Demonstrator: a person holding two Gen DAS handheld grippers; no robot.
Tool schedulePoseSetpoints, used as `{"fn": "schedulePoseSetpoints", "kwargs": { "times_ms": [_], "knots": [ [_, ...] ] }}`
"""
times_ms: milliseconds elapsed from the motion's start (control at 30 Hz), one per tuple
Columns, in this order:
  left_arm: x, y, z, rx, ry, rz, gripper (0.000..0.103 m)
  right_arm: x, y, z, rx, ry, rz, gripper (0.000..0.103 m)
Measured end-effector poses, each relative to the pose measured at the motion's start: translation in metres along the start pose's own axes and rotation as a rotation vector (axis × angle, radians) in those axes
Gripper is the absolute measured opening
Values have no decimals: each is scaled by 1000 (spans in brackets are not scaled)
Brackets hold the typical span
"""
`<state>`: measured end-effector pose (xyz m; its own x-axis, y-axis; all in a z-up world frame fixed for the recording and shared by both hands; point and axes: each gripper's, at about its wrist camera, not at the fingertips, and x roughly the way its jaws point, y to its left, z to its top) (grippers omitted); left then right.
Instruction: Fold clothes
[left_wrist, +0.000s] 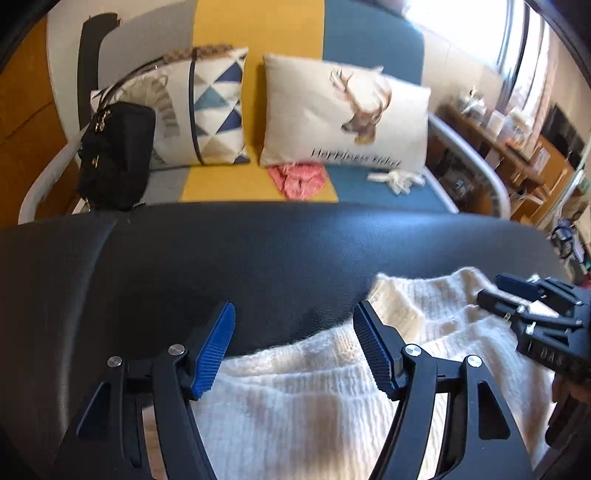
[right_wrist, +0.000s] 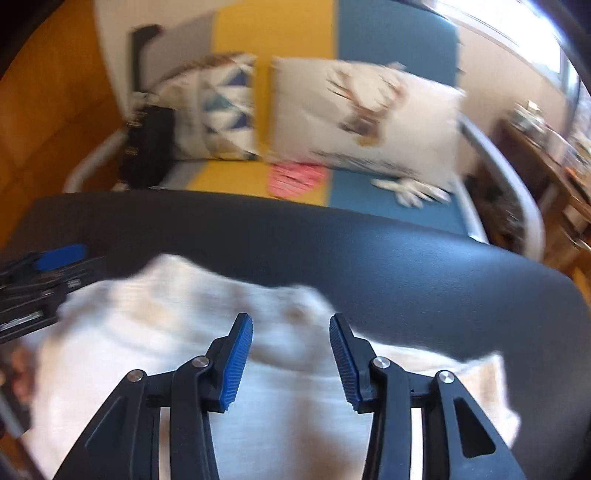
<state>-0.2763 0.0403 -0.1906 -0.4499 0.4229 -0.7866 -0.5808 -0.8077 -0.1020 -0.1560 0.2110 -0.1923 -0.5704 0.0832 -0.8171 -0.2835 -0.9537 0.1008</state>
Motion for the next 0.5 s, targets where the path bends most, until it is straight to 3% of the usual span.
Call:
{"fn": "schedulePoseSetpoints", "kwargs": {
  "times_ms": [100, 200, 333, 500],
  "knots": [
    [12, -4, 0, 45, 40, 65, 70, 9, 34, 8, -94, 26, 63, 44],
    [35, -1, -2, 42, 119, 127, 71, 44, 57, 15, -150, 106, -30, 45],
    [4, 19, 7, -44, 53, 59, 71, 37, 53, 18, -94, 91, -49, 45],
    [-67, 50, -31, -113, -63, 53, 70, -12, 59, -11, -75, 51, 16, 45]
  ]
}}
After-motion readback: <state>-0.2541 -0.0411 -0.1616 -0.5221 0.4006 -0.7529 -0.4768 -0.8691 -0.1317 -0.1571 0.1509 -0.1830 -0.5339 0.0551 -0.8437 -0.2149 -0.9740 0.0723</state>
